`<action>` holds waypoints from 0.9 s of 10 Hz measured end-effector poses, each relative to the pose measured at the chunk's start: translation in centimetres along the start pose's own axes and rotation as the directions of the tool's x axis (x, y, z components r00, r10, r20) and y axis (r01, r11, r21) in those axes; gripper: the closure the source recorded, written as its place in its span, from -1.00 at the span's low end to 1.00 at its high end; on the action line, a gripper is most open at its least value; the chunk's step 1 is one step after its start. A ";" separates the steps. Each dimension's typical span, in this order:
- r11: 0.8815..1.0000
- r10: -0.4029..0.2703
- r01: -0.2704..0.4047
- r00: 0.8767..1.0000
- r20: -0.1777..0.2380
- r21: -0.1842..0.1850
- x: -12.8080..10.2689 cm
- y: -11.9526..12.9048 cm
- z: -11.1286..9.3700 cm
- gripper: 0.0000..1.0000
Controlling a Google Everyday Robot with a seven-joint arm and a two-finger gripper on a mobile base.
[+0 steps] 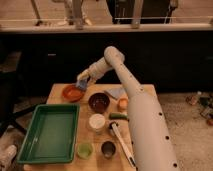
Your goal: Place sponge in red bowl
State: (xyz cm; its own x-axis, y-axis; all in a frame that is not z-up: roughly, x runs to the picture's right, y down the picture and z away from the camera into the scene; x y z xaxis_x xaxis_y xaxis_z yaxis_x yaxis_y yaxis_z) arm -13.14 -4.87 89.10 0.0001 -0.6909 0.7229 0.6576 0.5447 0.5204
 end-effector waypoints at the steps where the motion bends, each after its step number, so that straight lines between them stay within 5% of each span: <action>1: 1.000 0.021 -0.022 0.999 -0.026 -0.008 0.4 0.3 0.4 1.00; 4: 0.998 0.068 -0.068 0.995 -0.071 -0.004 0.8 0.8 1.3 1.00; 9: 0.996 0.085 -0.085 0.995 -0.048 0.003 0.4 0.2 3.5 1.00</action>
State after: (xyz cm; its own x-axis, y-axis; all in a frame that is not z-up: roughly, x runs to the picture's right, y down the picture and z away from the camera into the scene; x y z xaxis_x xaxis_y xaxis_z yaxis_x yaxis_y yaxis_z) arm -15.64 -3.42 91.06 0.0925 -0.6640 0.7420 0.6531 0.6030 0.4581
